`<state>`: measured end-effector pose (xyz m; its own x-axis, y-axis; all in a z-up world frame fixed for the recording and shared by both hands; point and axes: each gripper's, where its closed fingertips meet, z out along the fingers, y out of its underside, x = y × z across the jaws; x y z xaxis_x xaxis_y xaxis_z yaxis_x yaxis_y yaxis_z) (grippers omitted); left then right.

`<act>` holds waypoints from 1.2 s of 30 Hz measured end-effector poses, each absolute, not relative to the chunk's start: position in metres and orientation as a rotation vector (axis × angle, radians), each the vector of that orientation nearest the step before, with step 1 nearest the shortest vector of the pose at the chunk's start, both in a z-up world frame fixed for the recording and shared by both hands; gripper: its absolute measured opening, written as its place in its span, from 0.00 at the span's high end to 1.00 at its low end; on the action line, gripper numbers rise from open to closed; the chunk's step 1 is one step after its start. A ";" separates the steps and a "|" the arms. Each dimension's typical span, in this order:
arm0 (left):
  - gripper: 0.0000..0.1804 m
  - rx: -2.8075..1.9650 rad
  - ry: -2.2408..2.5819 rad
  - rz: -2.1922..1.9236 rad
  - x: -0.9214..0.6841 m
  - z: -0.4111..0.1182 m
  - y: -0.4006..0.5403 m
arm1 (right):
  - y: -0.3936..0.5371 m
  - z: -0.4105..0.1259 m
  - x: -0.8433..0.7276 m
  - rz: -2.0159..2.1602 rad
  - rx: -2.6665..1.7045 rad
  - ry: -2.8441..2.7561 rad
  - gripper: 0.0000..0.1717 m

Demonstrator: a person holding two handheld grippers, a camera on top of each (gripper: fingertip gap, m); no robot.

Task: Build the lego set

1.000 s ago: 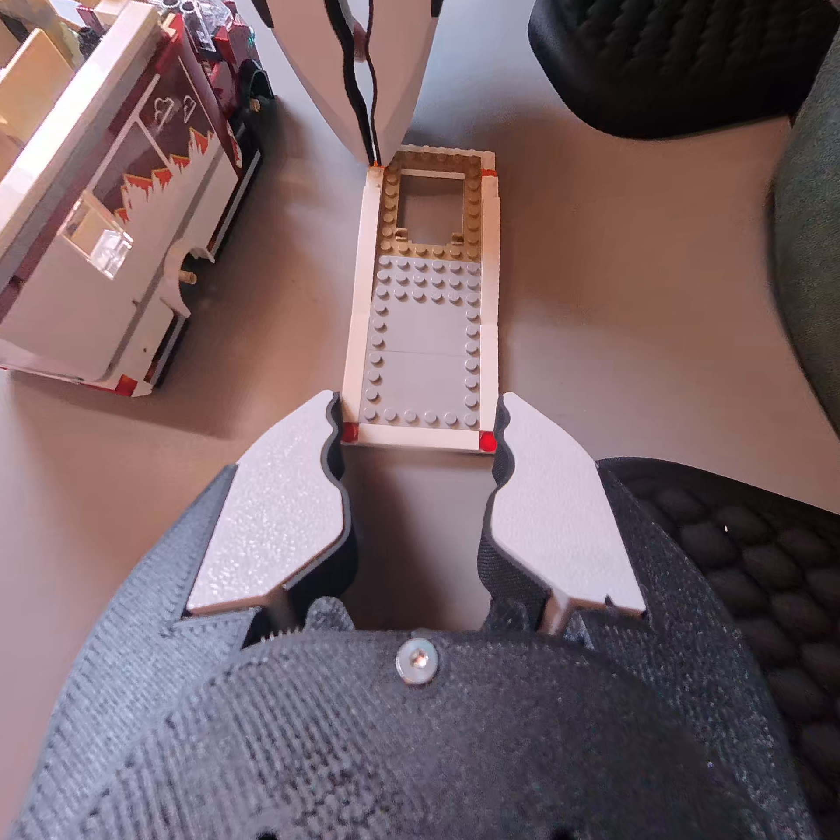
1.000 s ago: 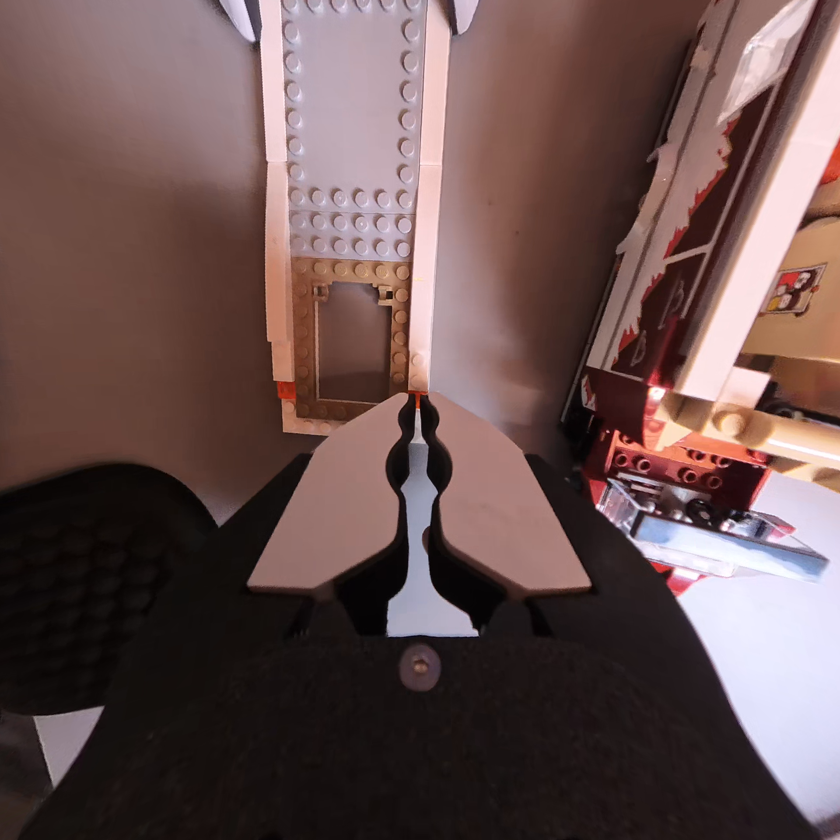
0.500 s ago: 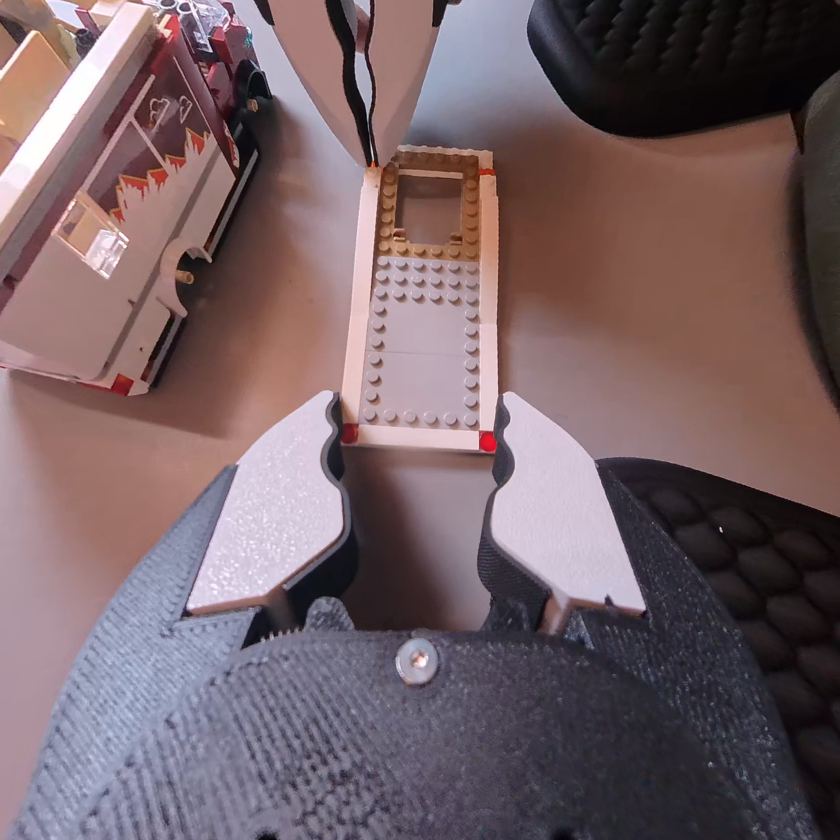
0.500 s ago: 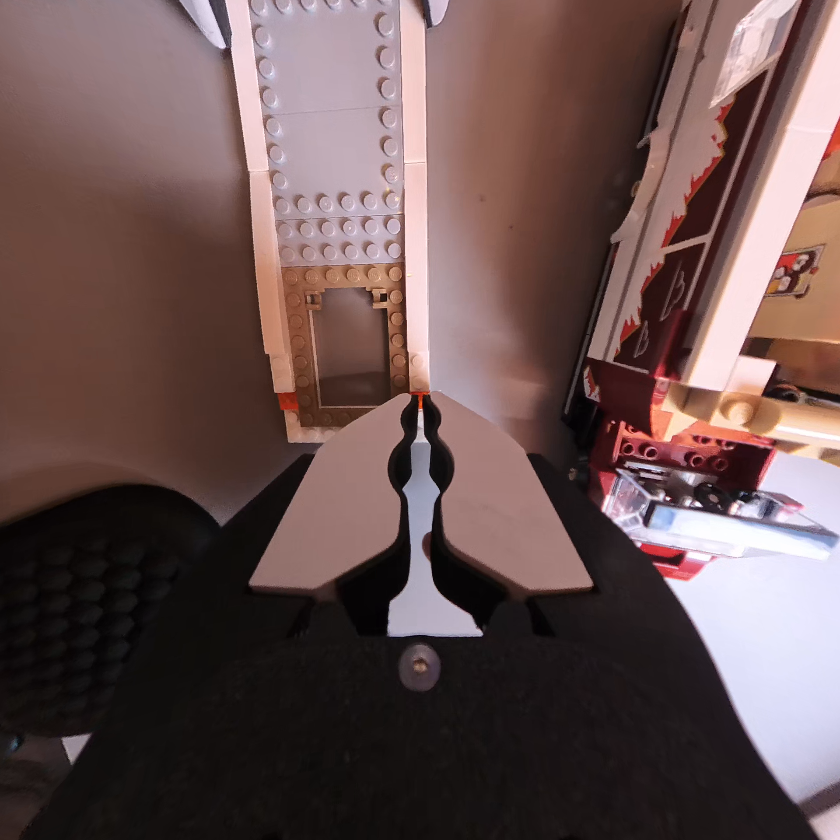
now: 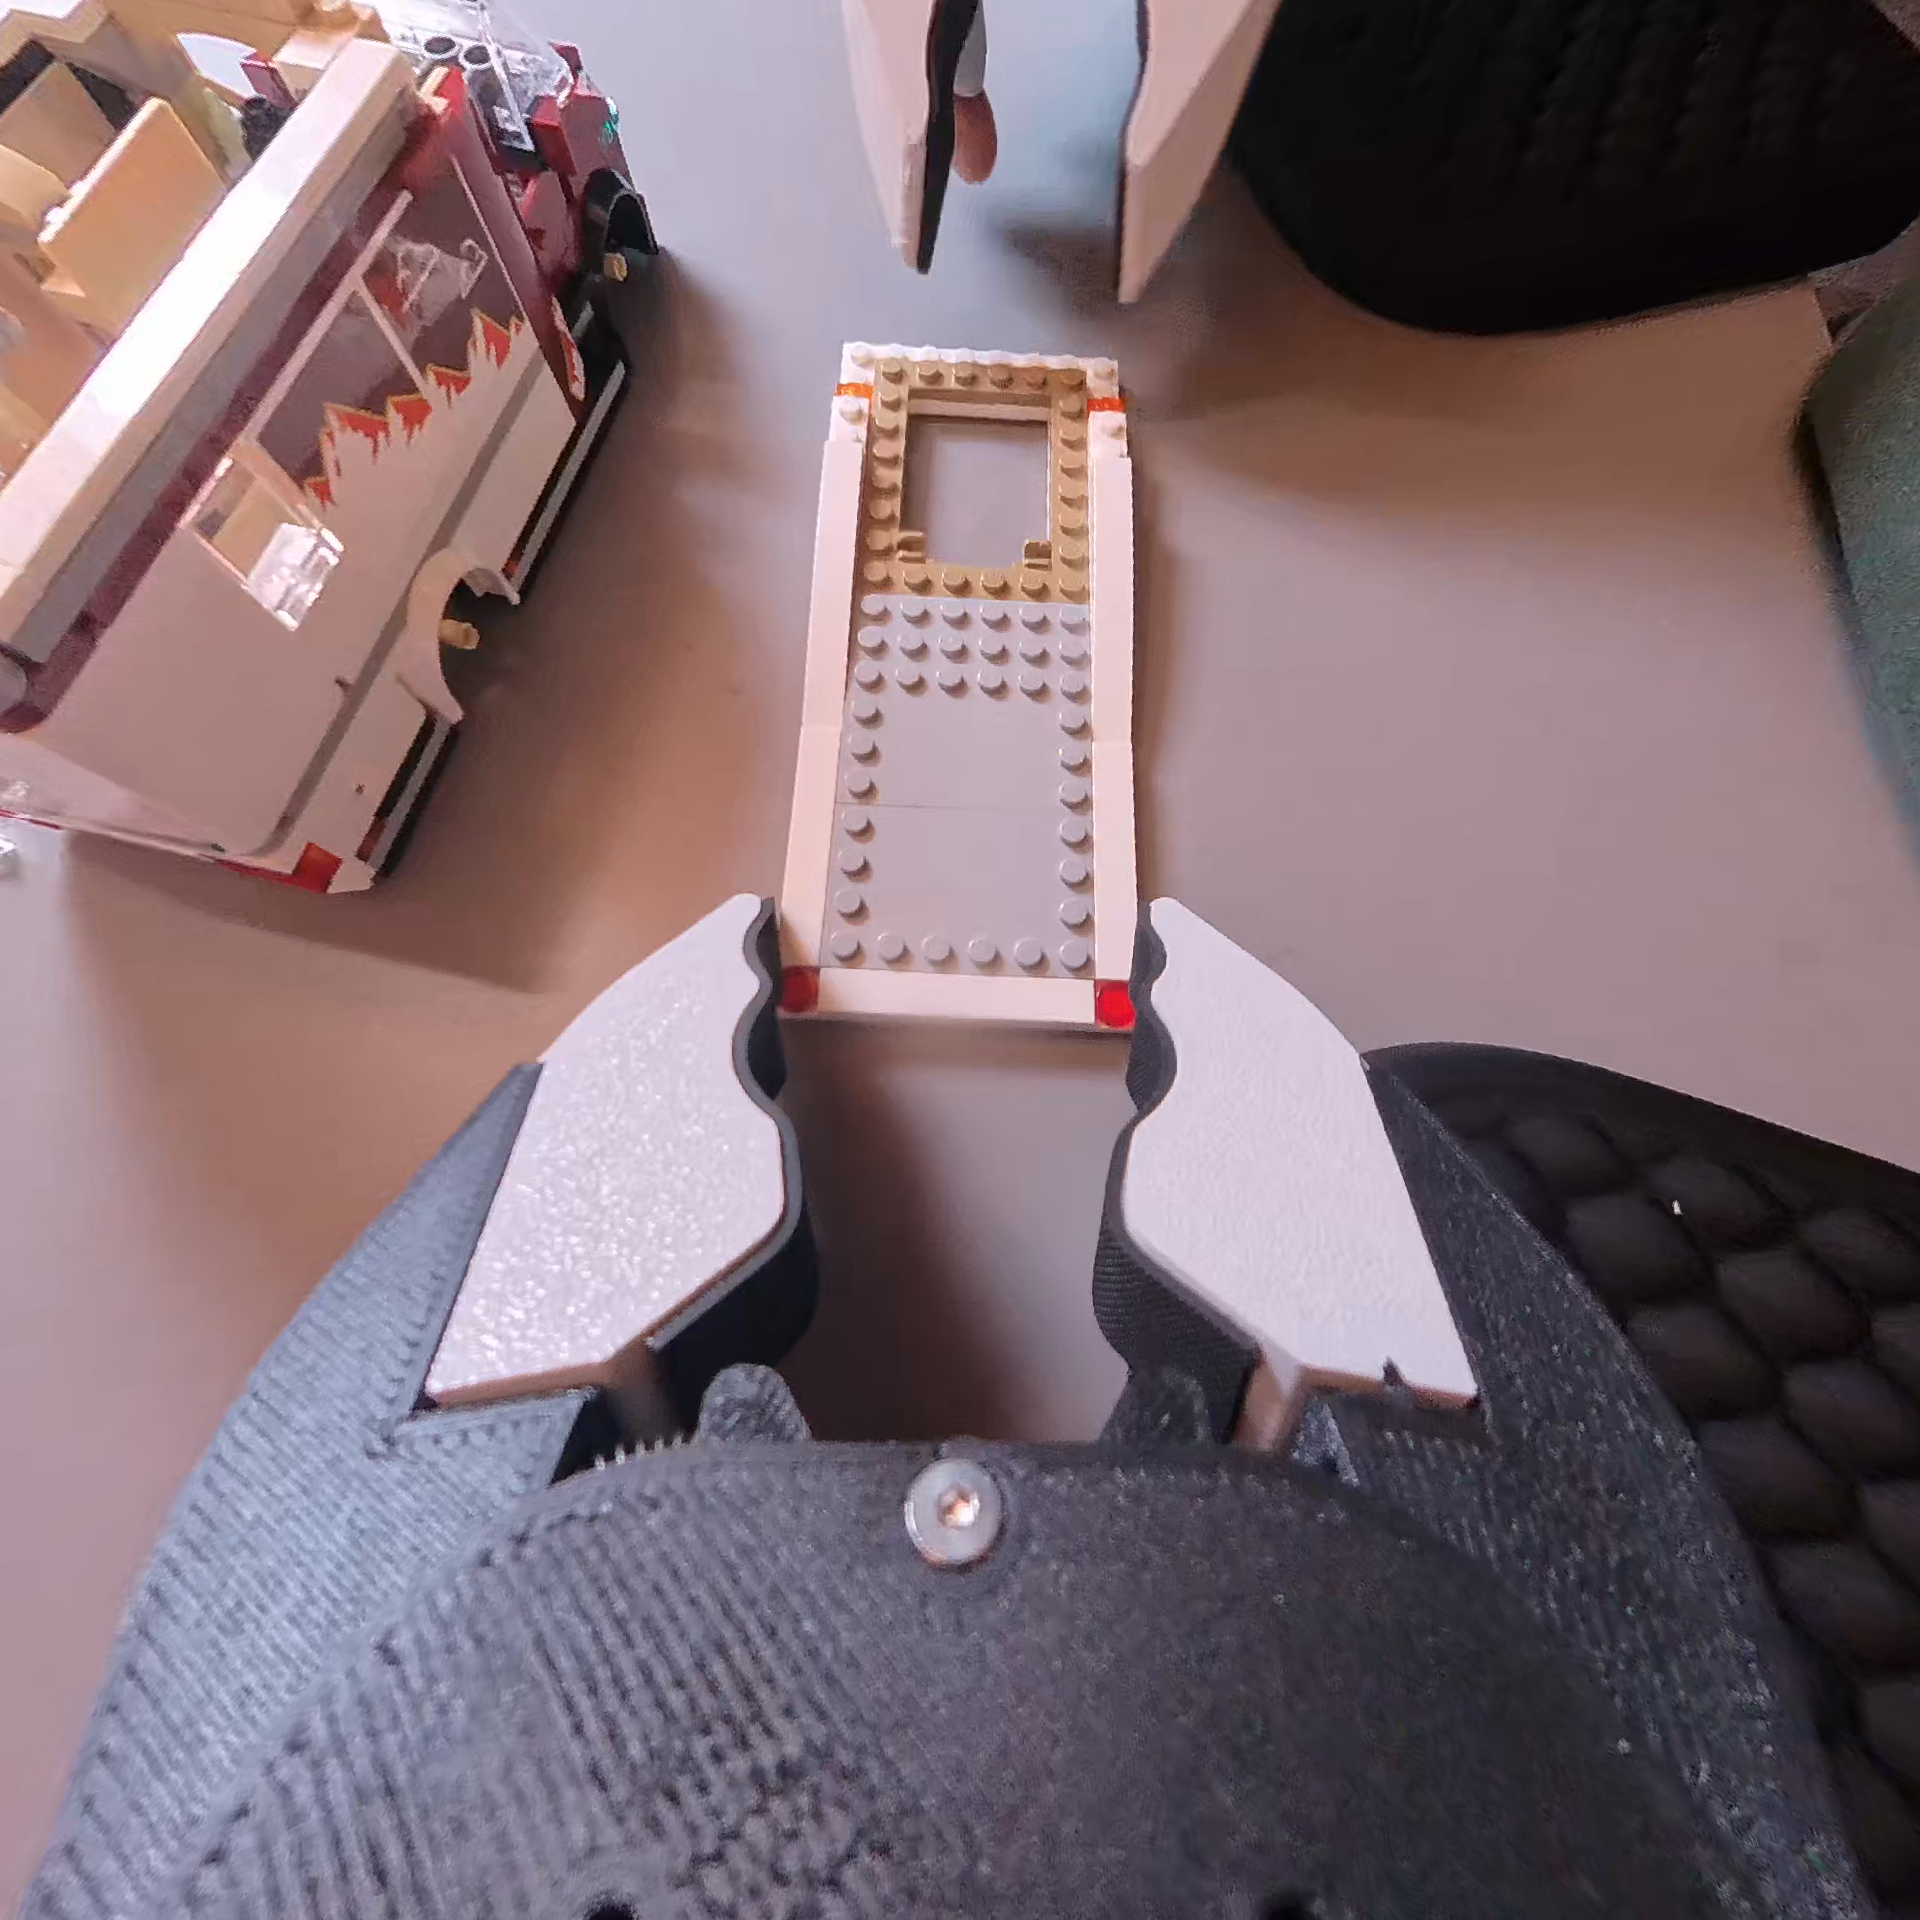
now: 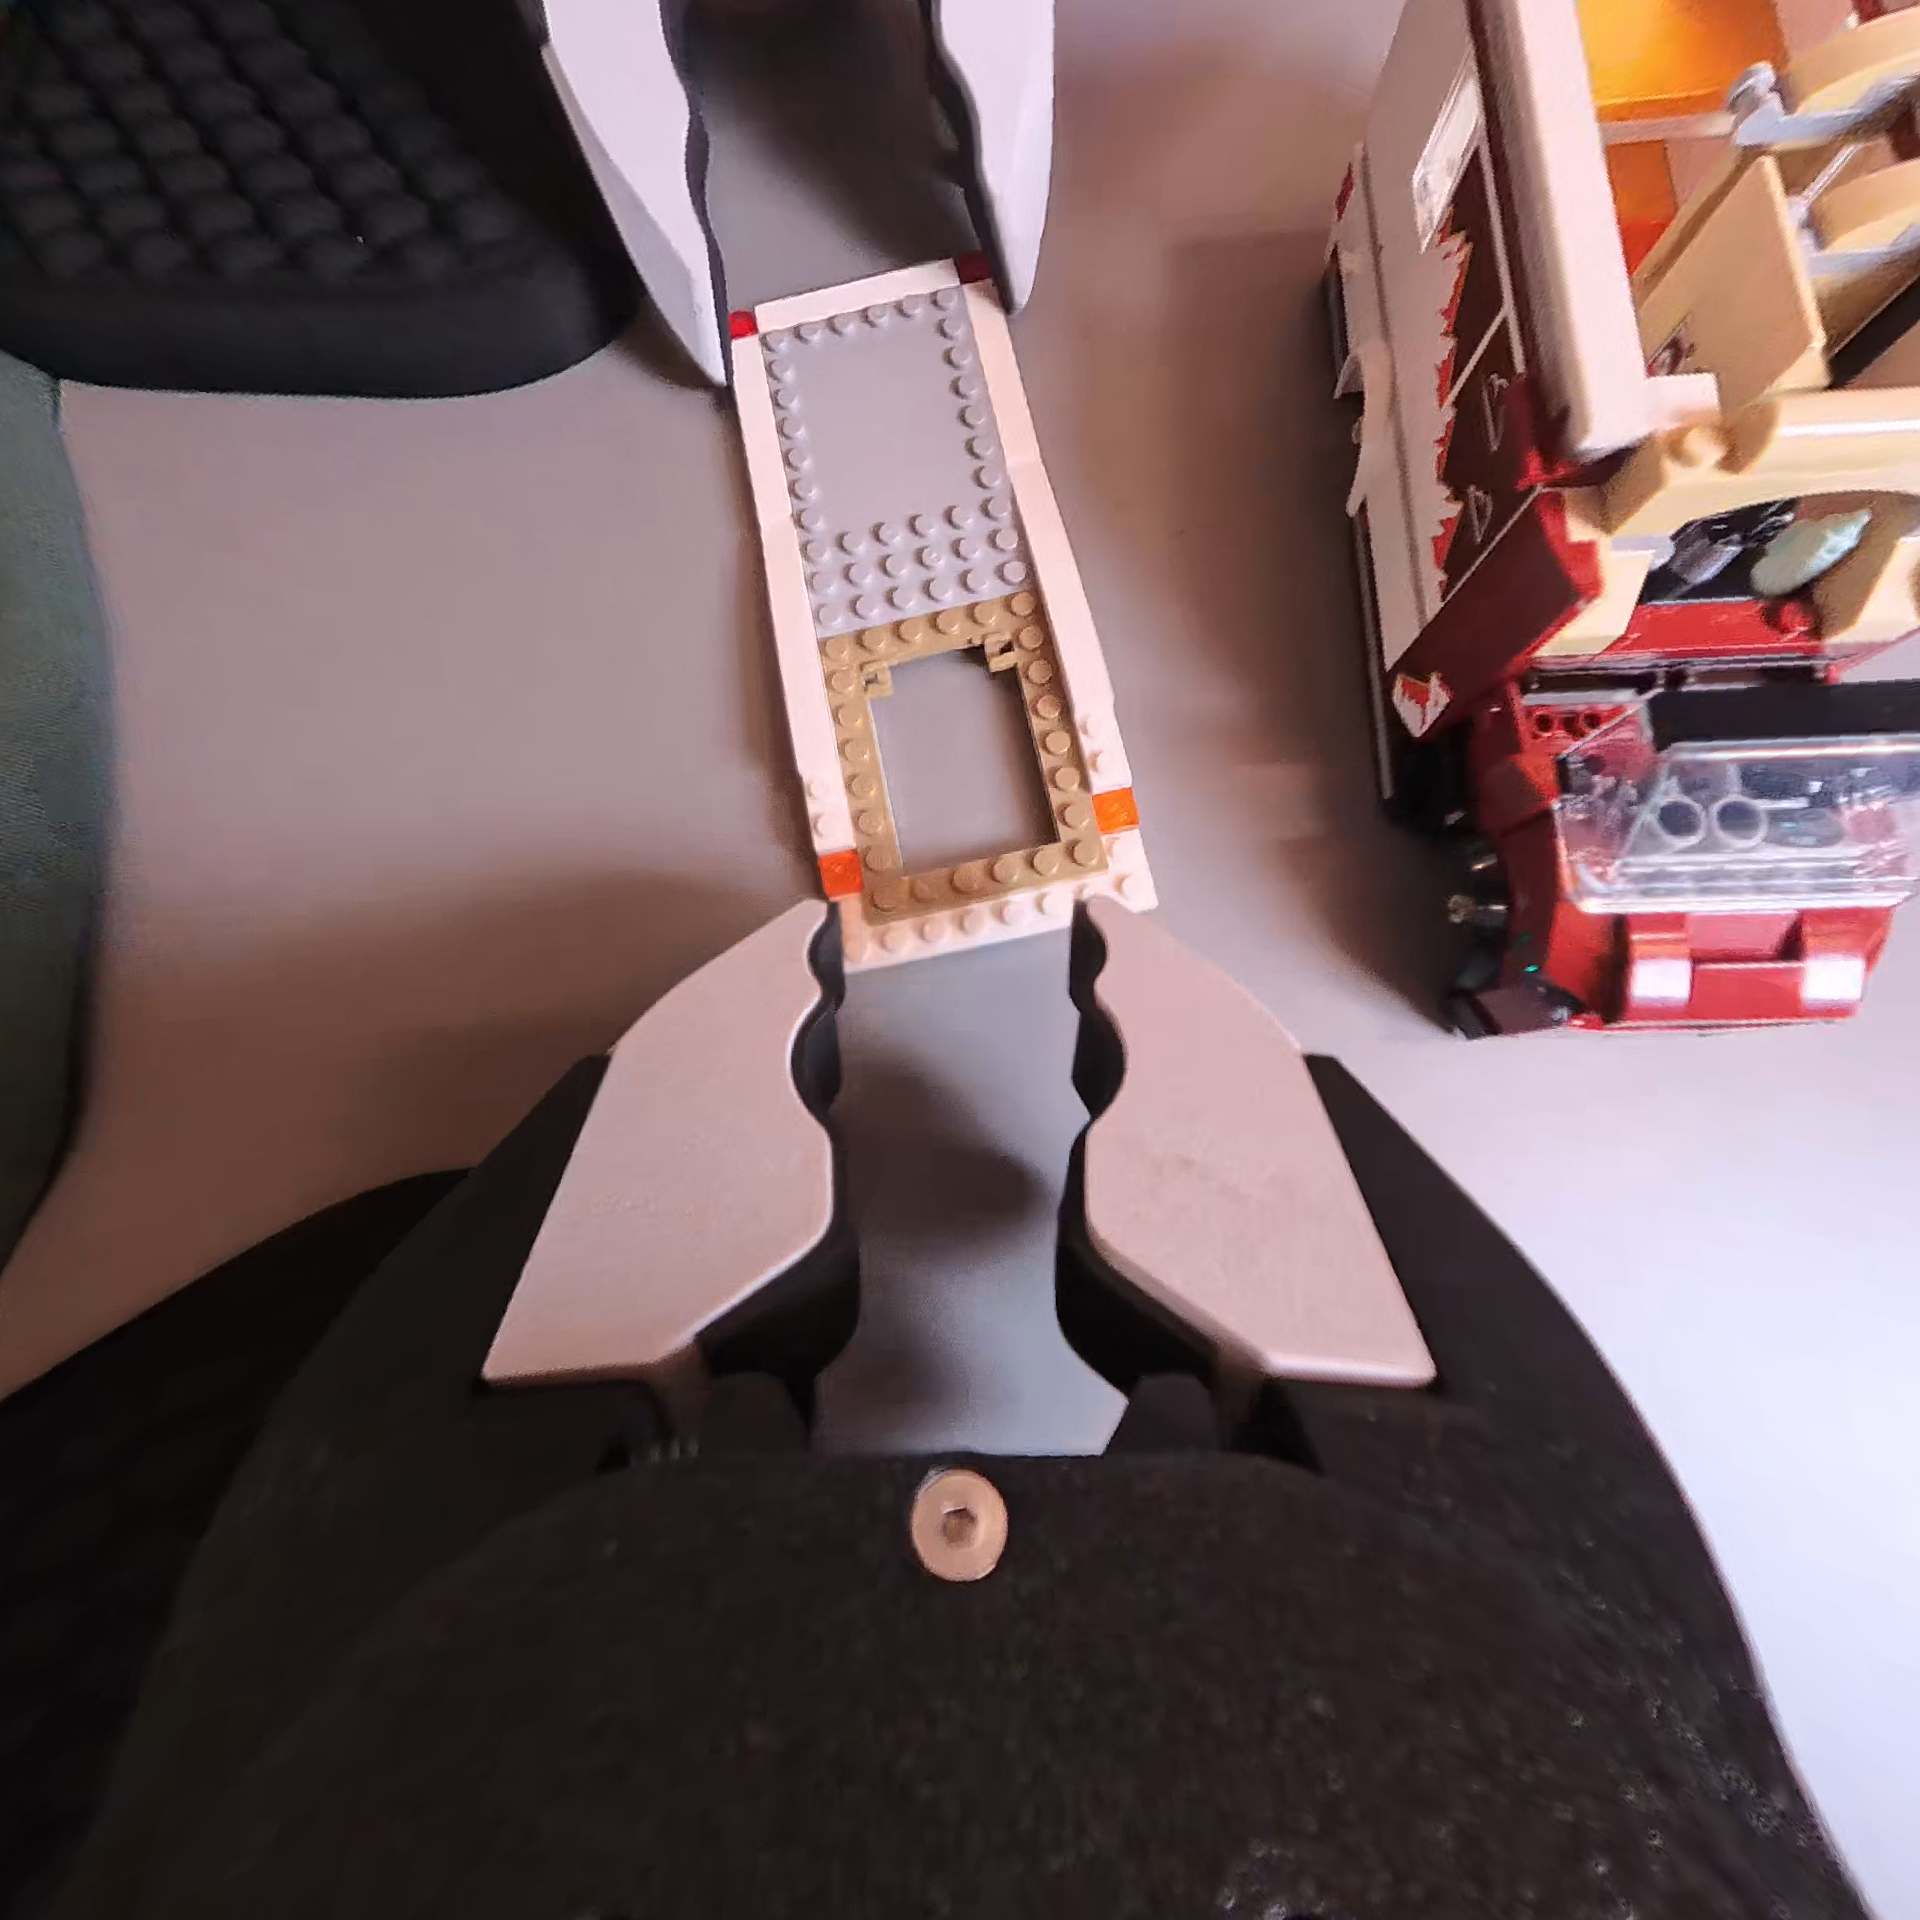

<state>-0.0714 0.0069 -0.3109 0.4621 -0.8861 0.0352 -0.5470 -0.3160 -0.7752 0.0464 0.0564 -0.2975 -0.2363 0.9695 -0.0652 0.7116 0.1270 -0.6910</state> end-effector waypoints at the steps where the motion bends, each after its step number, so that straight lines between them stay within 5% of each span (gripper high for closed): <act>1: 0.64 -1.998 1.190 -0.600 -0.073 -0.310 0.008 | 0.056 -0.300 0.046 0.854 -1.606 -2.010 0.73; 7: 0.61 -1.988 1.179 -0.592 -0.074 -0.307 0.011 | 0.052 -0.311 0.040 0.767 -1.526 -2.089 0.61; 16: 0.69 -2.001 1.230 -0.557 -0.080 -0.308 0.006 | 0.050 -0.314 0.031 0.666 -1.544 -2.101 0.68; 21: 0.65 -2.004 1.228 -0.539 -0.091 -0.302 0.003 | 0.044 -0.311 0.014 0.676 -1.512 -2.077 0.67; 24: 0.67 -1.879 1.108 -0.521 -0.092 -0.275 0.016 | 0.050 -0.269 -0.004 0.815 -1.450 -1.920 0.67; 31: 0.98 -1.707 0.645 -0.312 -0.131 -0.227 0.061 | 0.138 -0.099 -0.073 0.907 -1.172 -1.154 0.79; 36: 1.00 -1.699 0.503 -0.094 -0.159 -0.225 0.073 | 0.204 -0.039 -0.131 0.786 -1.097 -0.919 0.94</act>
